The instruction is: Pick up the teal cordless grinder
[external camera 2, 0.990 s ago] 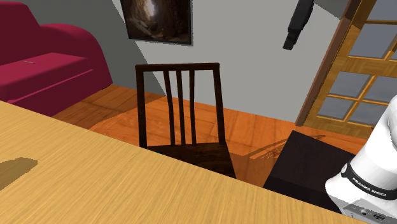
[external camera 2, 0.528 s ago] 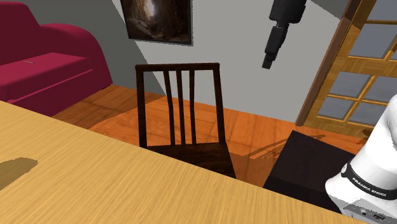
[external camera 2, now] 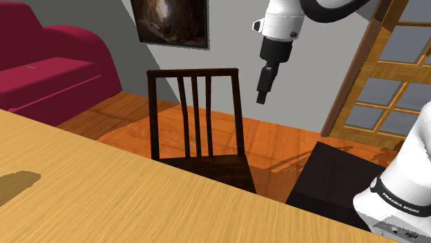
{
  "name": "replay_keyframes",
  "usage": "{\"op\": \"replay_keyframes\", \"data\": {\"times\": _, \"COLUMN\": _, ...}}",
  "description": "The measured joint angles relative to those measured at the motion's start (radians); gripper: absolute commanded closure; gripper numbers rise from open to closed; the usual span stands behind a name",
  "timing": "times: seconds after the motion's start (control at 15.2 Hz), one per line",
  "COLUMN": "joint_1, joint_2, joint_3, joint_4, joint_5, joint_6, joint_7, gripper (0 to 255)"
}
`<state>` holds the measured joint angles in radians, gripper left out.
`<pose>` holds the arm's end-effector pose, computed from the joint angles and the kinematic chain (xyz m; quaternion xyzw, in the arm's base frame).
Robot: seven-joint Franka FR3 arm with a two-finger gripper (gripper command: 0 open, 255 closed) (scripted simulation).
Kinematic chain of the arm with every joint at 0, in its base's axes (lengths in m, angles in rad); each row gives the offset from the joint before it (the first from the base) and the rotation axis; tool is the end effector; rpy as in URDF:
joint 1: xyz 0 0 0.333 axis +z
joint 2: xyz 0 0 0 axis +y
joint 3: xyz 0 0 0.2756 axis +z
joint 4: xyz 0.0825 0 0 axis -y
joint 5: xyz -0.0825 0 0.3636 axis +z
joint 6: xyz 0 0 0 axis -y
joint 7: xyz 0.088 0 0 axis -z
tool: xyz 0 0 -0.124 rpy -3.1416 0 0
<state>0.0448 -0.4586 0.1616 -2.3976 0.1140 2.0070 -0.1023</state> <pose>0.4073 0.0950 0.4424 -0.9916 -0.1244 -0.0314 0.0182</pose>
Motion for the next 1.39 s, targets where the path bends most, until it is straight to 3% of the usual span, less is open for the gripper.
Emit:
{"op": "replay_keyframes", "data": {"times": 0.73, "joint_1": 0.024, "joint_2": 0.373, "joint_3": 0.085, "joint_4": 0.066, "joint_5": -0.074, "joint_6": 0.288, "joint_7": 0.036, "gripper": 0}}
{"op": "replay_keyframes", "data": {"times": 1.06, "joint_1": 0.037, "joint_2": 0.569, "joint_3": 0.099, "joint_4": 0.145, "joint_5": -0.153, "joint_6": 0.389, "joint_7": 0.068, "gripper": 0}}
{"op": "replay_keyframes", "data": {"times": 1.39, "joint_1": 0.082, "joint_2": 0.753, "joint_3": 0.097, "joint_4": 0.243, "joint_5": -0.242, "joint_6": 0.455, "joint_7": 0.123, "gripper": 0}}
